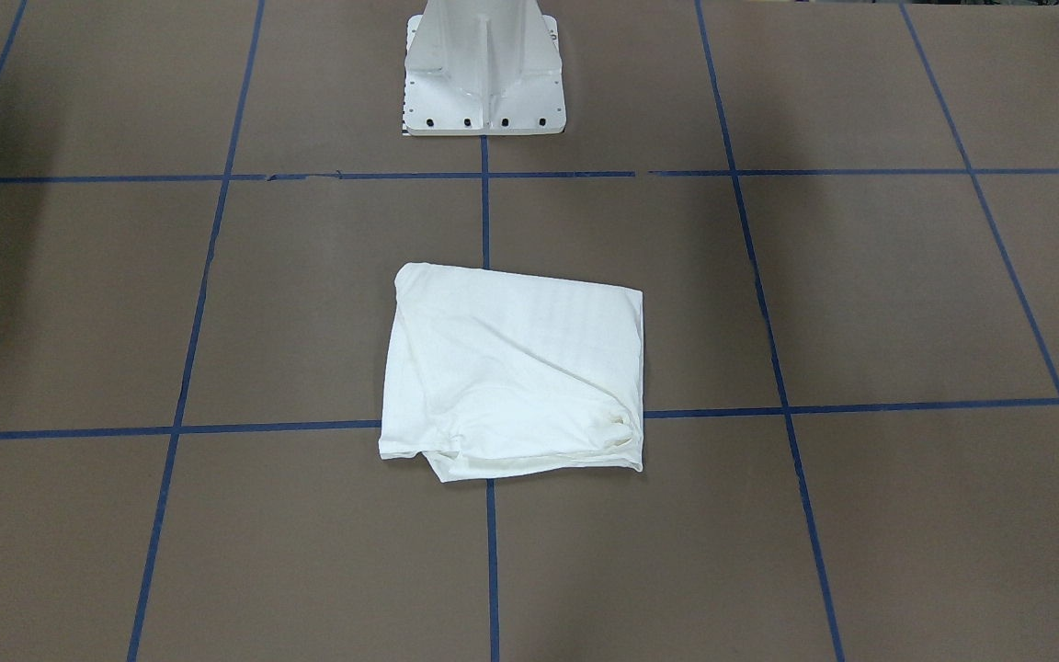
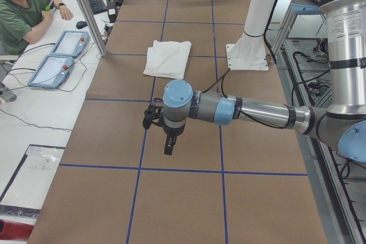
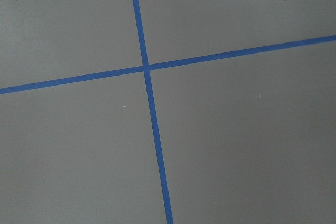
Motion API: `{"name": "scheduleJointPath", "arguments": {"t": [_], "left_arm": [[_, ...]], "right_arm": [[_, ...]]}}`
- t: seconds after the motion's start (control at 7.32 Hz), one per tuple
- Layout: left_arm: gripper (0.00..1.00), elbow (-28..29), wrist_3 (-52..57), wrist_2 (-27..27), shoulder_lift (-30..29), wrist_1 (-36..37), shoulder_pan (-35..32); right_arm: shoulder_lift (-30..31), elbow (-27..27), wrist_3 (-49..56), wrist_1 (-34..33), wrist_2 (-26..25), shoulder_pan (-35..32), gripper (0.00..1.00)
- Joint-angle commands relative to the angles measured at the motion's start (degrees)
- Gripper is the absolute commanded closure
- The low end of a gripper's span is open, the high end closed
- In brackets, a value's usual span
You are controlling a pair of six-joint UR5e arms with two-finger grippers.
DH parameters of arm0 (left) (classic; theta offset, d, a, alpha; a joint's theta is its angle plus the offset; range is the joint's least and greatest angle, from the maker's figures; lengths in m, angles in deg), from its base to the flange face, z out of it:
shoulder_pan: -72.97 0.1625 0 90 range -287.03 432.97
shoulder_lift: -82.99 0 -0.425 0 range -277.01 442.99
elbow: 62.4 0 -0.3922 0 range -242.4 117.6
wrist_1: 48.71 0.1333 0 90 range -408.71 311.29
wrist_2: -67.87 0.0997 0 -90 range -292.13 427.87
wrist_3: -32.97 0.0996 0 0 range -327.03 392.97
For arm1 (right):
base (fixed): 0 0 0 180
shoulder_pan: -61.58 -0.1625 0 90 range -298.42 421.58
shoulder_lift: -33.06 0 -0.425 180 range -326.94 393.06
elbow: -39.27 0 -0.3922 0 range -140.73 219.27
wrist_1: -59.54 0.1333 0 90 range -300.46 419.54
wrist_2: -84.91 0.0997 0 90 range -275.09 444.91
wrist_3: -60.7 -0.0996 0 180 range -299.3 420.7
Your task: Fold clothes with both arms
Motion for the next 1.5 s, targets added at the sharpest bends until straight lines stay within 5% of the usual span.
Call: {"name": "scheduleJointPath", "arguments": {"t": [0.0, 1.37], "left_arm": [[0.00, 0.1, 0.0, 0.0, 0.0, 0.0, 0.0], [0.00, 0.1, 0.0, 0.0, 0.9, 0.1, 0.0]], "right_arm": [[0.0, 0.0, 0.1, 0.0, 0.0, 0.0, 0.00], [0.1, -0.1, 0.0, -0.1, 0.3, 0.0, 0.00]]}}
